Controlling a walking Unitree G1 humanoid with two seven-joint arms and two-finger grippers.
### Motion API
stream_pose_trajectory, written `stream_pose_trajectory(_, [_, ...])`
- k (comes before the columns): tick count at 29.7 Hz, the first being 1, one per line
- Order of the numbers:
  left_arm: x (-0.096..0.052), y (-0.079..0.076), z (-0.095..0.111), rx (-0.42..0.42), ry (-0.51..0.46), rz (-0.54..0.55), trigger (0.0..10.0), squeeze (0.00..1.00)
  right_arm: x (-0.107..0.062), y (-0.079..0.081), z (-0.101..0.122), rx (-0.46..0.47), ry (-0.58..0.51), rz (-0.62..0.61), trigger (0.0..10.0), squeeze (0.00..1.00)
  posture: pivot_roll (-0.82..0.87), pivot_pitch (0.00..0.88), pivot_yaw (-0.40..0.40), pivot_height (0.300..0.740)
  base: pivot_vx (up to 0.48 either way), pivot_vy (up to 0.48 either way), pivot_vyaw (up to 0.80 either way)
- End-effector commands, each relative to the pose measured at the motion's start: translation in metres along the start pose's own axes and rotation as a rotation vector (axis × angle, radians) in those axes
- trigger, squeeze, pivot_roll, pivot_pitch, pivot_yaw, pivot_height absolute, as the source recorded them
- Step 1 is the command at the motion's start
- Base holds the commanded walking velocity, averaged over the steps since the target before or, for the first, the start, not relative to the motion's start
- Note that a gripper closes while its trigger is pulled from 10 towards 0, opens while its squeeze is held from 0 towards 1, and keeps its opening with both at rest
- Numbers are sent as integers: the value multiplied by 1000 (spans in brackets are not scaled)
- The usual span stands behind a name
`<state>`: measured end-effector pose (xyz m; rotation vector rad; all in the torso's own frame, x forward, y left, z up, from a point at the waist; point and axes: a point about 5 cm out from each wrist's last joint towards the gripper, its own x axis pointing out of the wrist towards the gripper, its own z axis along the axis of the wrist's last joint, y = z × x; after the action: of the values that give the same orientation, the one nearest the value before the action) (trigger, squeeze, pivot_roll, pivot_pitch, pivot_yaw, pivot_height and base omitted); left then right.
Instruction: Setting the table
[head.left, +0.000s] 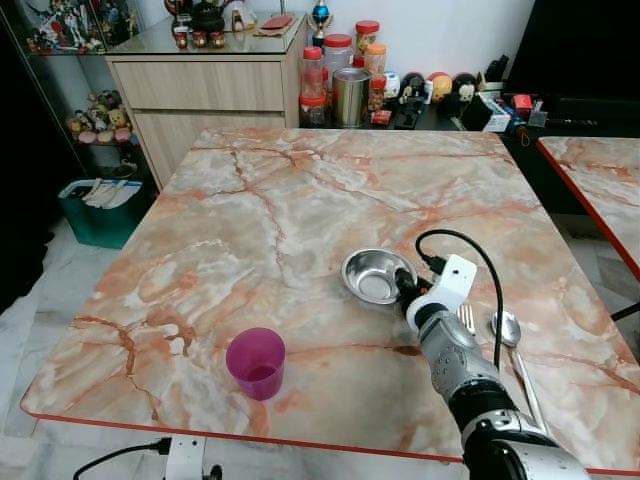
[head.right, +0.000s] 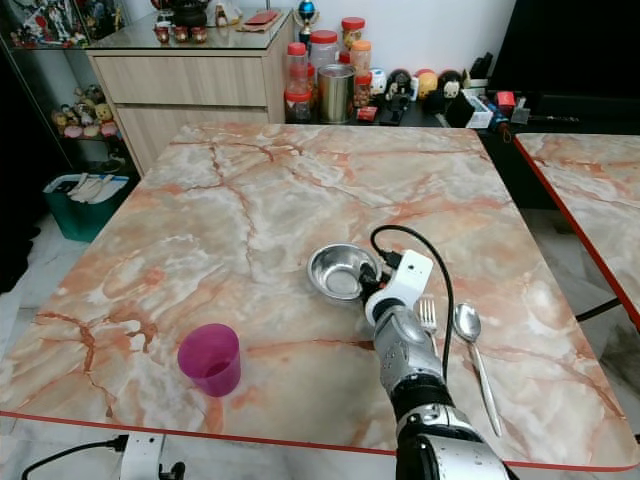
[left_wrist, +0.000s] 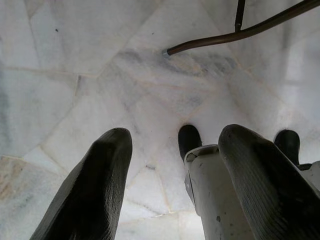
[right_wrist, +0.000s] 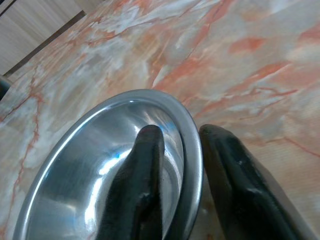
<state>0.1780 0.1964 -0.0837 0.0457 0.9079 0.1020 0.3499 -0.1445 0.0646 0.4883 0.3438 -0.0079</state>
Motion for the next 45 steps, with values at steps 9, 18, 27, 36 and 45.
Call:
stream_pose_trajectory(9, [0,-1,-3,7,21,-10,10000,0,2,5,-1,13,22,2,10000,0,-14,0,-1,740,0,0,0])
stream_pose_trajectory(18, [0,-2,-3,13,25,-12,10000,0,4,8,0,78,33,2,10000,0,-13,0,-2,740,0,0,0])
stream_pose_trajectory(27, [0,-2,-3,15,27,-14,10000,0,5,12,2,103,20,31,0,0,-11,0,-3,740,0,0,0])
stream_pose_trajectory(36, [0,-3,-4,14,33,-20,10000,0,5,12,1,107,28,26,0,0,-12,0,-3,740,0,0,0])
stream_pose_trajectory(45, [0,-4,-2,18,33,-24,10000,0,6,15,6,144,-10,44,0,0,-9,0,-3,740,0,0,0])
